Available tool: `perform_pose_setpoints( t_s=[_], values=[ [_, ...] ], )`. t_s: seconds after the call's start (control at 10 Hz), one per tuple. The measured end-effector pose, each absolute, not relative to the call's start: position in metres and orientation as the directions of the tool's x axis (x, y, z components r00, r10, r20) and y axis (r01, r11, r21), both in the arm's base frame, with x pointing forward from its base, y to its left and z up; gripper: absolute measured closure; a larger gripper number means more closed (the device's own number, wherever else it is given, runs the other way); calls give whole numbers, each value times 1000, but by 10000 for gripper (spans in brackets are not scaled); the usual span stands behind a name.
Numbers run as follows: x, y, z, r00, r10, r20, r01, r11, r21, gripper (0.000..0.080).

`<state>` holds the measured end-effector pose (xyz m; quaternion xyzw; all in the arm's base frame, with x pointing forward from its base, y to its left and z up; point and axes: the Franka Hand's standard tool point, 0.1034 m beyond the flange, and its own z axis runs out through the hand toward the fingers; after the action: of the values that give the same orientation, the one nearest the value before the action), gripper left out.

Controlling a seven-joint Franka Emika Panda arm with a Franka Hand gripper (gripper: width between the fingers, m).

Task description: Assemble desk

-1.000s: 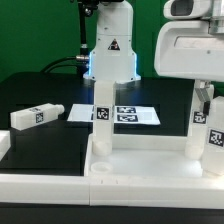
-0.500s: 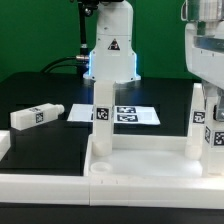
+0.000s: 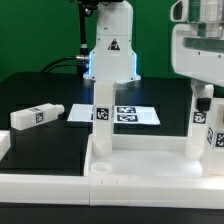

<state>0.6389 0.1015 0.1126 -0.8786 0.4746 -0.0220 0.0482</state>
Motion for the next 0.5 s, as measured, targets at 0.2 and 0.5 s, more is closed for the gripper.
perform_pose_setpoints(
  t_s=[0.2, 0.5],
  values=[
    [639, 101, 112, 662, -749, 6, -745, -659, -102, 155],
    [639, 98, 113, 821, -570, 44, -566, -821, -77, 150]
  ],
)
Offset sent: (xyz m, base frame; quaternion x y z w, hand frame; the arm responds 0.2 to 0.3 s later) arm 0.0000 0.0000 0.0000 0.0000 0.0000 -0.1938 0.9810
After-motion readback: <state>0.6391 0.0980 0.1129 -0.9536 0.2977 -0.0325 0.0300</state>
